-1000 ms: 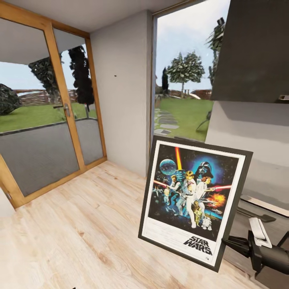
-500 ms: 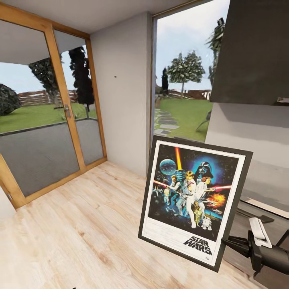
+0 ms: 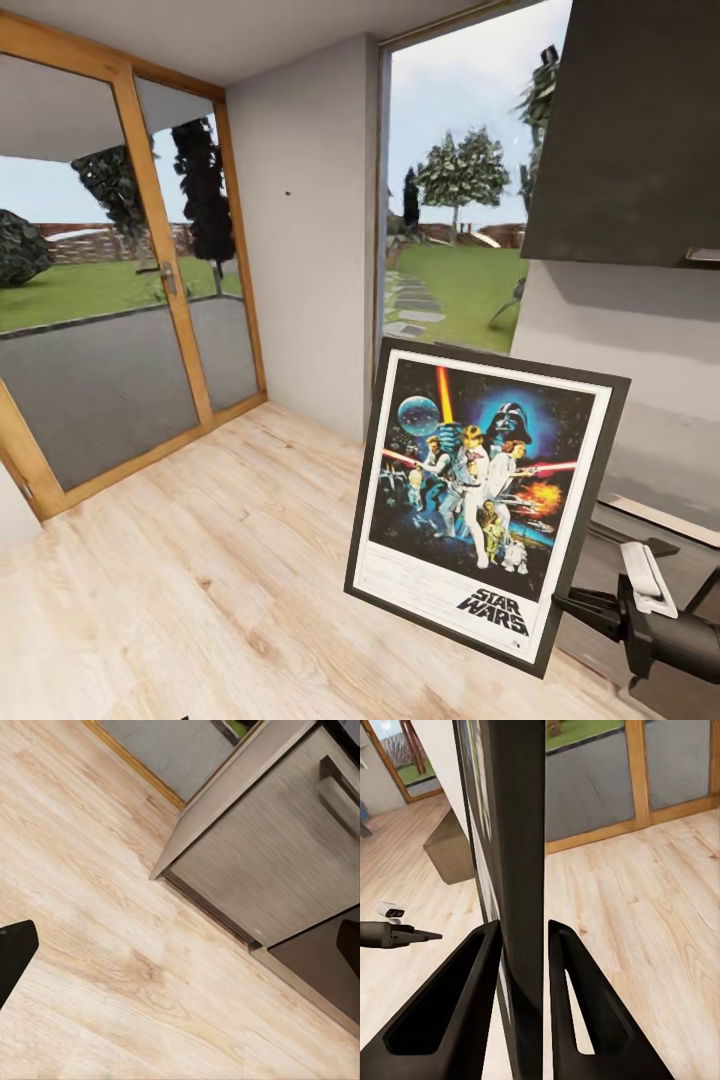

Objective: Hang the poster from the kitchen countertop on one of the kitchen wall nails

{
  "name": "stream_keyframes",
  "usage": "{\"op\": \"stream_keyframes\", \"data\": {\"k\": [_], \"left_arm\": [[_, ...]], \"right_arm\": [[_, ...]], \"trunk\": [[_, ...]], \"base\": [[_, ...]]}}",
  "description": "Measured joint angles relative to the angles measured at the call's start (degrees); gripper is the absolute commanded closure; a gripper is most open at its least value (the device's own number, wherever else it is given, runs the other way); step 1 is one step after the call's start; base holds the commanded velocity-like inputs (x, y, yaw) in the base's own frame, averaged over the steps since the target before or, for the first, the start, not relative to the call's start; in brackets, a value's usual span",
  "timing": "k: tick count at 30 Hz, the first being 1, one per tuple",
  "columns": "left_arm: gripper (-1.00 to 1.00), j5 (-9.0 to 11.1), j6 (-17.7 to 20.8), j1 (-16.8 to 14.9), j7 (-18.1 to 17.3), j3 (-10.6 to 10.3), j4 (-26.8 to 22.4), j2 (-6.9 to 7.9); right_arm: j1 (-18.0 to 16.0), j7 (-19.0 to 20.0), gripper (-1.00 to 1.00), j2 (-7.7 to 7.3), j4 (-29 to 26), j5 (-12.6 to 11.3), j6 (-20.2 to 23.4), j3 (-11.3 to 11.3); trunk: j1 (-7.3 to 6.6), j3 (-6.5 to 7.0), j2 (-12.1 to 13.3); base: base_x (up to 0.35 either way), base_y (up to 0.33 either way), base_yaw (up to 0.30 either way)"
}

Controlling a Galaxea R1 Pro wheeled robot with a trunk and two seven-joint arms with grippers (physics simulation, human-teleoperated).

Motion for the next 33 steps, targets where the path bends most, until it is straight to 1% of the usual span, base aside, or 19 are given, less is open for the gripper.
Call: {"op": "stream_keyframes", "data": {"k": [23,33], "left_arm": [[-1.00,0.0,0.0,0.0,0.0,0.0,0.0,0.00],[-1.00,0.0,0.0,0.0,0.0,0.0,0.0,0.00]], "right_arm": [[0.0,0.0,1.00,0.00,0.0,0.0,0.0,0.0],[0.0,0.0,1.00,0.00,0.0,0.0,0.0,0.0]], "trunk": [[-5.07,4.16,9.3],[-5.07,4.16,9.3]], "base": [[0.000,0.000,0.000],[0.000,0.000,0.000]]}}
